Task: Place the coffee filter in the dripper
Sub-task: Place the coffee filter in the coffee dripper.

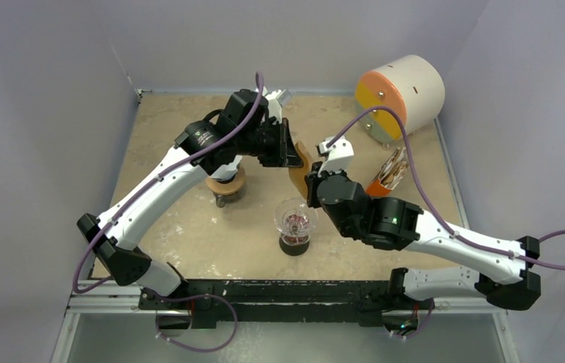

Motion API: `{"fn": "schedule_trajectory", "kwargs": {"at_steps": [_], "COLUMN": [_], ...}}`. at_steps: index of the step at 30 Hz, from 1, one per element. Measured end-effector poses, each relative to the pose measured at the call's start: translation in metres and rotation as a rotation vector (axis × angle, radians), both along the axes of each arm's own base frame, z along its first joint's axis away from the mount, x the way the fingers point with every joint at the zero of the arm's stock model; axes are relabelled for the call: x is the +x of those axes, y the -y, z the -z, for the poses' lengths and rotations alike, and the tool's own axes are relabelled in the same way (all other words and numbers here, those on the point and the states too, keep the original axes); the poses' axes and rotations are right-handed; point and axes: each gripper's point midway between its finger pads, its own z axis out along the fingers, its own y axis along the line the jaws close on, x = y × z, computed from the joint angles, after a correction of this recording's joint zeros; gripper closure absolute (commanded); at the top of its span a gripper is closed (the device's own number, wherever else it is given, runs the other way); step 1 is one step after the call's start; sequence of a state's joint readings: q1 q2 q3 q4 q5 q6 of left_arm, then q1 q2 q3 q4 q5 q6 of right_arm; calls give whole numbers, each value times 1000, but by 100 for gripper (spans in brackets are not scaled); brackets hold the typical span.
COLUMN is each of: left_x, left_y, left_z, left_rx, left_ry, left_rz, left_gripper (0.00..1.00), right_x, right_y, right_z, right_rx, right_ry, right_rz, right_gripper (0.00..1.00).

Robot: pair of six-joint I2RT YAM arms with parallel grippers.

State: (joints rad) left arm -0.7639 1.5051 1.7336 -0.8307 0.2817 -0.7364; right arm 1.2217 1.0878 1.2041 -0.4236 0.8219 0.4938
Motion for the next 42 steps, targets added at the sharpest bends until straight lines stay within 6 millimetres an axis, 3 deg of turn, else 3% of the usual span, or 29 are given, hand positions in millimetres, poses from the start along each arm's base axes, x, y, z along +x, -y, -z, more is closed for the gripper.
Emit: {"fn": "schedule_trajectory", "kwargs": {"at_steps": [13, 24, 36, 42], "left_x": [-14, -50, -61, -69], "left_y": [-13, -21, -28, -26], "left_z": [16, 7, 16, 24], "left_rx": [106, 158, 244, 278], "left_ry": [-33, -77, -109, -115], "left_rz": [0, 82, 115, 142], "left_gripper": [100, 100, 100, 100], "right_x": [-19, -37, -55, -58], "right_y": [-28, -23, -38, -42], "right_z": [-2, -19, 27, 34], "right_rx": [63, 315, 438, 498], "right_ry": [-30, -127, -339, -399], "right_rz": [-42, -31, -5, 29], "right_gripper": [100, 100, 100, 100]}}
